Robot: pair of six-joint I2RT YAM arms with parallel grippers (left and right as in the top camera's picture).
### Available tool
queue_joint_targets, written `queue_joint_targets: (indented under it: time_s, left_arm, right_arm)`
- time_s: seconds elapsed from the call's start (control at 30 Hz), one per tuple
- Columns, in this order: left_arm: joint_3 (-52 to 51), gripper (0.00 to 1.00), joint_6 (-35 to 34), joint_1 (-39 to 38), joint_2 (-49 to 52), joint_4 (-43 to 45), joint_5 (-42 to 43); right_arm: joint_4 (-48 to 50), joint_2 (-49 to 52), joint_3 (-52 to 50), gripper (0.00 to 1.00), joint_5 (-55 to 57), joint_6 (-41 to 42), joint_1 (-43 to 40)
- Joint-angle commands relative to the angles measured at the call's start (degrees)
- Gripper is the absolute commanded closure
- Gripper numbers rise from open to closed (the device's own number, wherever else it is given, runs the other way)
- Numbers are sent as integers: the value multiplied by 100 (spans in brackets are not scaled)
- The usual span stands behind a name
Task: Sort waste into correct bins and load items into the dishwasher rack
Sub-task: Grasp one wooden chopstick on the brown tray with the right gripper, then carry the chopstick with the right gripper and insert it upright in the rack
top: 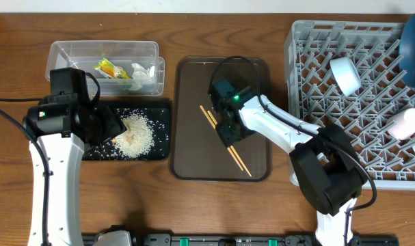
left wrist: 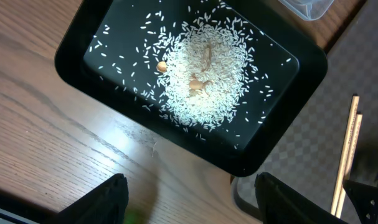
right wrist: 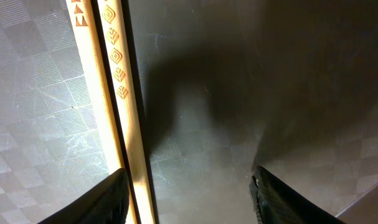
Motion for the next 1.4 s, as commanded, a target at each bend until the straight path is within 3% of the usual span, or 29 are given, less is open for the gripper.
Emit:
queue_joint_targets:
  time_s: [0.0,0.37,0.43,0.53,0.63,1.03,1.37]
  left_arm:
    - [-13,32,-33,17,0,-20,-46]
    - [-11,32,-31,17,0,-22,-46]
    - [-11,32,-33,17,0,-22,-46]
    - [-13,32,-33,17,0,-22,-46]
    - [-11,32,-31,17,0,-22,-46]
    - [-13,32,-31,17,0,-22,-46]
    - [-13,32,-31,17,0,-22,-46]
  right_arm:
    - [2,138,-48,39,79,101,-9]
    - [0,610,-107,40,76,114,-11]
    - [4,610,-107,51,76,190,-11]
    - [0,610,-107,83,76,299,-11]
    - [-15,610,-107,99,74,341,-17]
    - [-308,490,199,99,-223,444,-247]
    - [-702,-715,855,99,-310,293,-1121]
